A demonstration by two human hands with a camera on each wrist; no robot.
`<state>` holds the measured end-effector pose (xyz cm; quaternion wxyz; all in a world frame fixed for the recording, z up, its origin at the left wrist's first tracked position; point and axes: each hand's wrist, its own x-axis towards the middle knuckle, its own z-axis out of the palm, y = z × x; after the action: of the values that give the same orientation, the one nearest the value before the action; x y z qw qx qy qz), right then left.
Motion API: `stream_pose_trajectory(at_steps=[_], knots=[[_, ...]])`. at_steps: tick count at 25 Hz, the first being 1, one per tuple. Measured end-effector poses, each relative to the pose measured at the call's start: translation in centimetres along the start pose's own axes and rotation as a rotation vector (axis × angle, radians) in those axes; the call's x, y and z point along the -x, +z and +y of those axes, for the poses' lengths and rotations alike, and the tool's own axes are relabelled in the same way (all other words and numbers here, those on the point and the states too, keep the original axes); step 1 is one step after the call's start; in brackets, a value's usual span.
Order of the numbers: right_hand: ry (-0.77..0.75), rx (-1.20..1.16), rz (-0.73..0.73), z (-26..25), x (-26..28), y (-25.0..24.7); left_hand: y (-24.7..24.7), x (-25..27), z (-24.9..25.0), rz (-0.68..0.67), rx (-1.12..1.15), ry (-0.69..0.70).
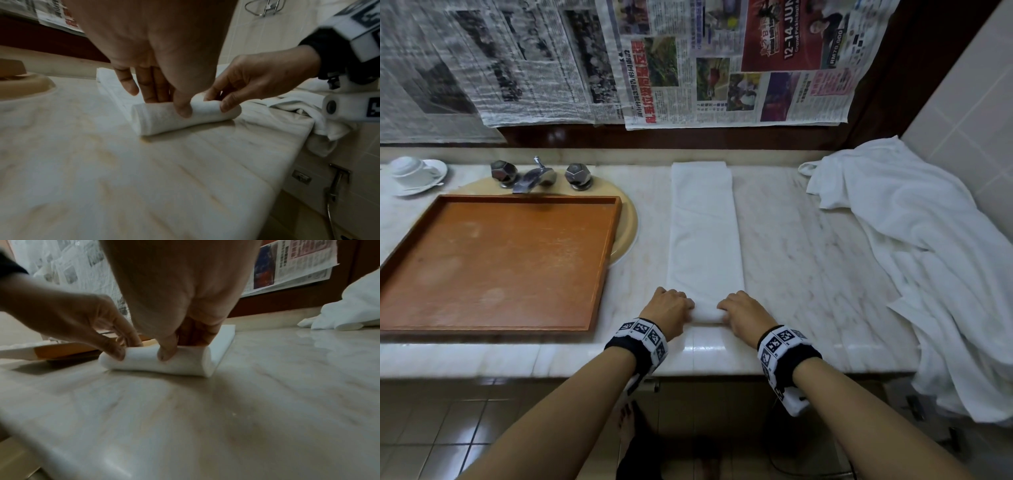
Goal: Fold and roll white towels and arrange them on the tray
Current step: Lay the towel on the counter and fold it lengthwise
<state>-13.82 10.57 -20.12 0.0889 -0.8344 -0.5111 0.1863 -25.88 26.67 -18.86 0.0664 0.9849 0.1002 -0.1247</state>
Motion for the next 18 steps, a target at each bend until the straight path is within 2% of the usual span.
stream_pose_trajectory(at_steps=[2, 5, 8, 11, 14, 18], knots=[[0.068, -0.112, -0.071, 0.0, 0.1, -1.2, -0.3, 0.0, -0.5, -0.009, 0.128, 0.011], [0.129, -0.267, -0.077, 0.3, -0.2, -2.2, -0.3, -0.4, -0.9, 0.000, 0.241, -0.031], [0.123, -0.158, 0.027, 0.2, -1.0, -1.5, -0.3, -0.9, -0.6, 0.027, 0.223, -0.092], [0.050, -0.044, 0.195, -0.8, -1.2, -0.1, 0.0, -1.0, 0.2, 0.163, 0.265, -0.138], [-0.020, 0.029, 0.273, -1.8, -0.4, 1.1, 1.0, -0.9, 1.1, 0.198, 0.274, -0.115], [-0.066, 0.067, 0.274, -1.5, 0.0, 1.9, 2.2, -0.4, 1.3, 0.254, 0.286, -0.072]])
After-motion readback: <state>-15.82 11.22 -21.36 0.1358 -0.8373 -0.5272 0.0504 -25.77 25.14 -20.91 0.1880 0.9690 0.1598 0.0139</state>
